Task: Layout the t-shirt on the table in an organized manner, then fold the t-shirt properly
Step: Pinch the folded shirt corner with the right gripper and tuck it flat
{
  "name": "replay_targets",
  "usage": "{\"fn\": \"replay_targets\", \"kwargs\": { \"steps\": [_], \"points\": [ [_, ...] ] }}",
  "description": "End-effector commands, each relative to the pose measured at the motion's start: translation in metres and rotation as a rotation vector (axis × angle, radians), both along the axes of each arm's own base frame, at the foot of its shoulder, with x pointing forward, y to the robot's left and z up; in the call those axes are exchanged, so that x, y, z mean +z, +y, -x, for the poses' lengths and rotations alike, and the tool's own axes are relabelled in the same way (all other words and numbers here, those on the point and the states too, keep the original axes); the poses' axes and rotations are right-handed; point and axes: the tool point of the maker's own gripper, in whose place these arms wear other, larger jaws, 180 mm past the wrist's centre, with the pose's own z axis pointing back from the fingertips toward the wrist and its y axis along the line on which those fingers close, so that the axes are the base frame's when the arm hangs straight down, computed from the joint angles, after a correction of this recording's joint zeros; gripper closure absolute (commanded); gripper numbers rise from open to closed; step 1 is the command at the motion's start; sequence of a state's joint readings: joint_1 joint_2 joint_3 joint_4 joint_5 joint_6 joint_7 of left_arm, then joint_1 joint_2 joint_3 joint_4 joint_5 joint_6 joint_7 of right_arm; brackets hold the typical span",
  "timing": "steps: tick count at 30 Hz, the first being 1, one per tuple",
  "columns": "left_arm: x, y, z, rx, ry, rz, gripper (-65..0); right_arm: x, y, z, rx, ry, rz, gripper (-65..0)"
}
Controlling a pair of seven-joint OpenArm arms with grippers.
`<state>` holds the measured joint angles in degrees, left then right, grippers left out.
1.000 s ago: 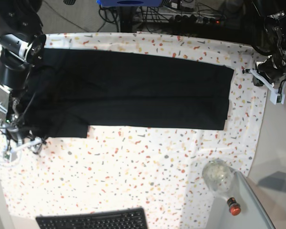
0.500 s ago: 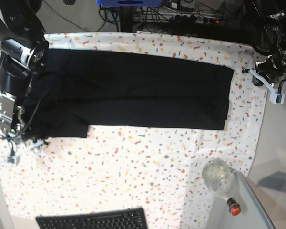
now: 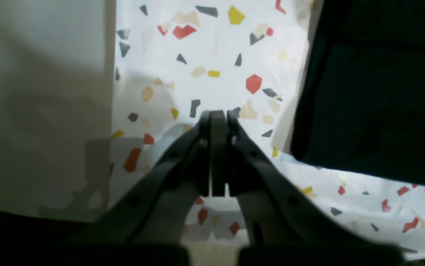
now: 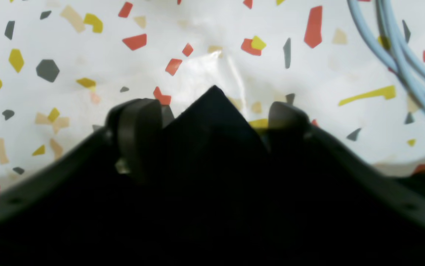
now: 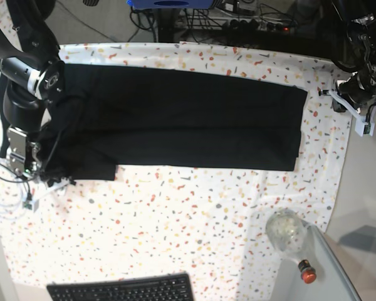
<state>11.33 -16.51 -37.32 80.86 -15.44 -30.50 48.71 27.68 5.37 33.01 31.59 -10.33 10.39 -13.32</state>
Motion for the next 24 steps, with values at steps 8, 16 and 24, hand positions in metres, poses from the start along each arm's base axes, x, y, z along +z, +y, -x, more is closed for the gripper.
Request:
{"fn": "replay_targets", "kwargs": {
  "steps": [8, 16, 24],
  "points": [
    [0.011, 0.007, -0.007, -0.008, -0.035, -0.018, 0.0, 0.028, -0.013, -0.025, -0.020, -0.083, 0.020, 0.0],
    [0.012, 0.008, -0.008, -0.006, -0.038, -0.018, 0.0, 0.055, -0.024, -0.010, -0.019, -0.080, 0.086, 0.0],
    [0.013, 0.007, -0.011, -0.005, -0.044, -0.018, 0.0, 0.078, -0.008, 0.026, 0.064, -0.058, 0.124, 0.0]
  ]
}}
